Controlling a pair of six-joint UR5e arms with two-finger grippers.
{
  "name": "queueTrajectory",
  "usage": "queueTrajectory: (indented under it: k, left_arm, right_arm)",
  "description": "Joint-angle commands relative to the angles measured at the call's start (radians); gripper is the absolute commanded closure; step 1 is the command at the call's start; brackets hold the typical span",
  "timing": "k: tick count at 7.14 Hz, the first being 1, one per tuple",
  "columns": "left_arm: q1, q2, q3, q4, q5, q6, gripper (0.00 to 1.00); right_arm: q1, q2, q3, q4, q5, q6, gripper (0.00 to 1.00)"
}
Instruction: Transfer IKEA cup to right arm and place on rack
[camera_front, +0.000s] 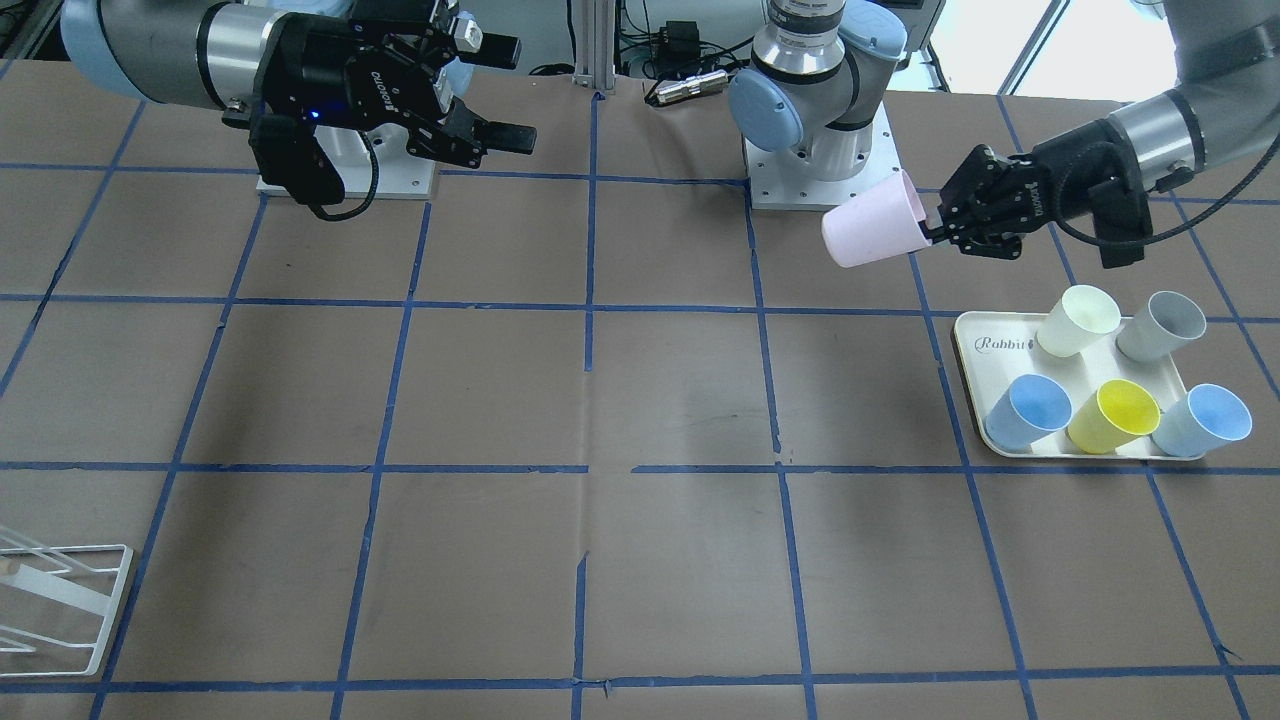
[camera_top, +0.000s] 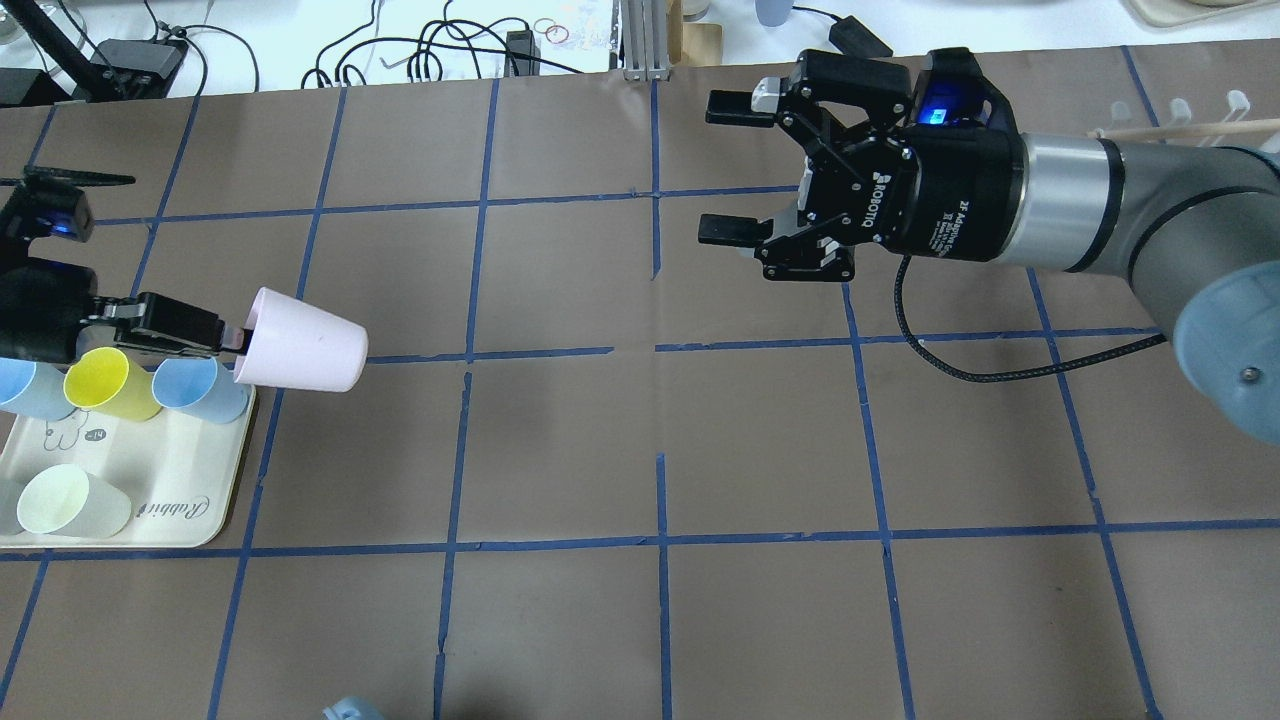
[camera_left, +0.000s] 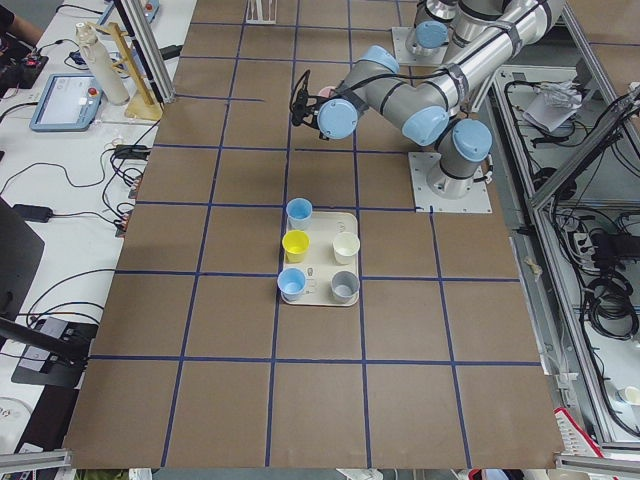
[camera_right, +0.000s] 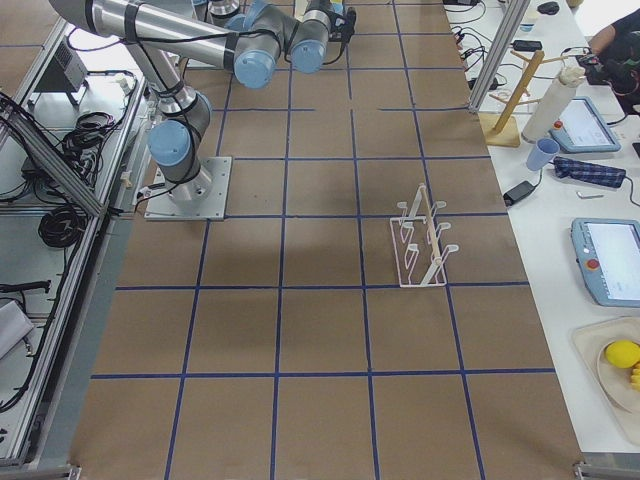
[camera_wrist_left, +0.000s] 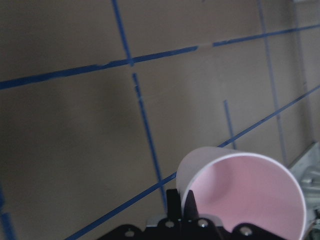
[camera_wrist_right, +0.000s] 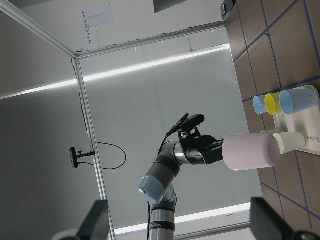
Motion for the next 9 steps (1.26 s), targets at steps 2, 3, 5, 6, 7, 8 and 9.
queueTrajectory:
  k: [2, 3, 5, 6, 7, 8, 9]
  left_arm:
    - [-0.219, -0.008, -0.005, -0.158, -0.389, -0.015, 1.0]
    - [-0.312, -0.014, -0.01, -0.159, -0.506, -0.018, 1.0]
    - [-0.408, -0.013, -0.014, -0.159, -0.63, -0.059, 1.0]
    - [-0.439, -0.016, -0.013, -0.156, -0.692, -0.066, 1.0]
    - [-0.474, -0.016, -0.011, -0.149, -0.746, -0.082, 1.0]
    - [-0.502, -0.016, -0.003, -0.149, -0.784, -0.092, 1.0]
    - [-0.502, -0.014, -0.008, -0.149, -0.784, -0.09, 1.0]
  right_arm:
    - [0.001, 0.009, 0.003, 0.003, 0.062, -0.074, 0.0]
    - [0.001, 0.0, 0.004, 0.008, 0.059, -0.066, 0.0]
    - [0.001, -0.002, 0.001, 0.009, 0.052, -0.066, 0.0]
    - [0.001, -0.002, 0.001, 0.015, 0.059, -0.065, 0.0]
    - [0.001, 0.006, 0.001, 0.017, 0.061, -0.066, 0.0]
    - [0.001, 0.012, 0.001, 0.017, 0.064, -0.066, 0.0]
    - [0.001, 0.012, 0.001, 0.018, 0.065, -0.039, 0.0]
